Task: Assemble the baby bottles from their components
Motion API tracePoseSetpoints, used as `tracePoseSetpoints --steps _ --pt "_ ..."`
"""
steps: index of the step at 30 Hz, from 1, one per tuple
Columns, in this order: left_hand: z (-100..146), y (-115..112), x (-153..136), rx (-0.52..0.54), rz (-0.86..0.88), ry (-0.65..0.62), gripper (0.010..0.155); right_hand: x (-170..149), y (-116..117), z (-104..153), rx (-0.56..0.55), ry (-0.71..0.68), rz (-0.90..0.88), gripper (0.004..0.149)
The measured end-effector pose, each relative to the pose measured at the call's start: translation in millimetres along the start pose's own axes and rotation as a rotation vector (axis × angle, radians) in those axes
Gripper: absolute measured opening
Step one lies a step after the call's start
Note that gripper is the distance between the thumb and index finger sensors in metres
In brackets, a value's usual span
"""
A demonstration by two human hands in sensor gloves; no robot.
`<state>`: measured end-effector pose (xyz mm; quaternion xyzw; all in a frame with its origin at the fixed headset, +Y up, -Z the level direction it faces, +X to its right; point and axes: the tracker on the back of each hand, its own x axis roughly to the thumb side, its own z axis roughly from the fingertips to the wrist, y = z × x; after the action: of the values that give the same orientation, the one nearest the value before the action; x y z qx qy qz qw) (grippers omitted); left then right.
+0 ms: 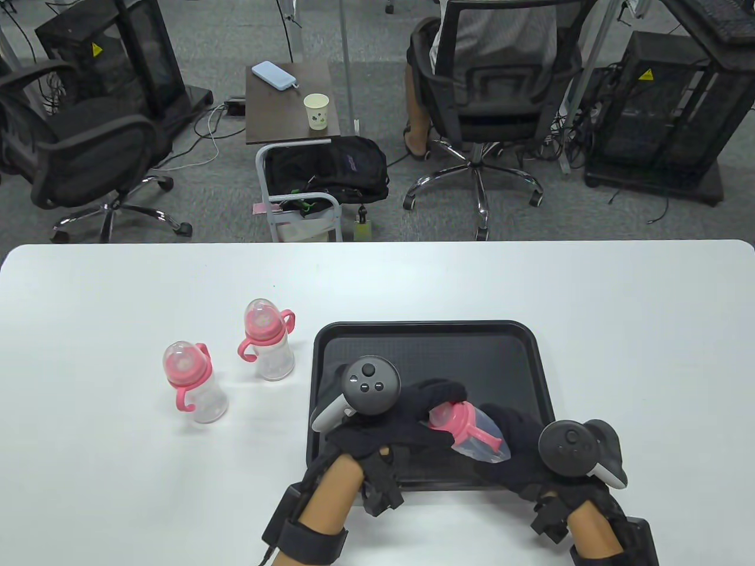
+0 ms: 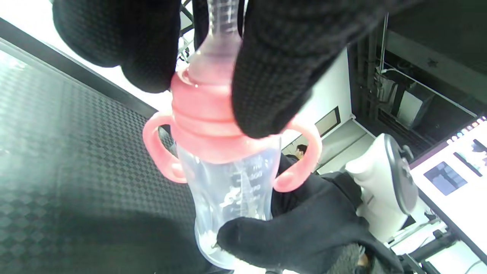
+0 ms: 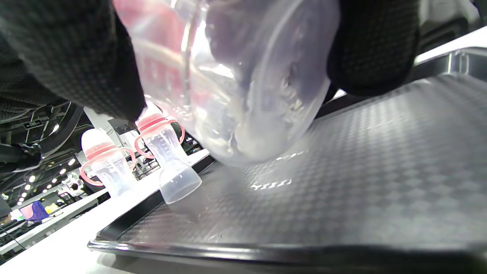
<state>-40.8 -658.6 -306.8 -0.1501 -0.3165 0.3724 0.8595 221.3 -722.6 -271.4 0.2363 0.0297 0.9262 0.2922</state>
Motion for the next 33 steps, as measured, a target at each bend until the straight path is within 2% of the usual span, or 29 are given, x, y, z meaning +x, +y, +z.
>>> tracePoseSetpoints --steps 3,7,11,14,17,22,28,30,33 --pt "-1.0 -2.2 -3.8 0.024 0.021 -0.016 0.080 -1.2 1.3 -0.5 0.006 0.003 0.003 0.092" --pt "-1.2 -3.3 -10.9 0.098 0.063 0.036 0.085 1.2 0.0 0.5 -0.015 0.001 0.045 0.092" --pt "-2.2 -5.0 -11.6 0.080 0.057 0.052 0.081 3.2 -0.9 0.8 -0.023 -0.002 0.084 0.092" --pt "-3.0 -5.6 -7.4 -0.001 0.042 0.031 0.080 0.2 -0.1 0.3 -0.007 0.002 0.057 0.092" --pt "-2.2 -4.9 -7.6 0.017 0.001 0.034 0.082 -1.5 -0.6 0.1 -0.008 0.002 0.039 0.092" --pt "-1.4 -4.3 -15.4 0.100 0.111 0.077 0.080 5.5 -1.4 1.1 -0.052 -0.002 0.113 0.092" --pt "-5.1 -8.7 -15.5 0.051 0.116 0.078 0.077 11.0 -2.6 3.1 -0.098 -0.005 0.223 0.096" --pt "-6.1 -9.7 -14.6 0.025 0.112 0.055 0.077 11.9 -3.5 3.5 -0.117 -0.015 0.244 0.092" --pt "-5.1 -7.9 -12.0 0.029 0.091 0.031 0.078 10.2 -5.8 4.2 -0.118 -0.039 0.187 0.091"
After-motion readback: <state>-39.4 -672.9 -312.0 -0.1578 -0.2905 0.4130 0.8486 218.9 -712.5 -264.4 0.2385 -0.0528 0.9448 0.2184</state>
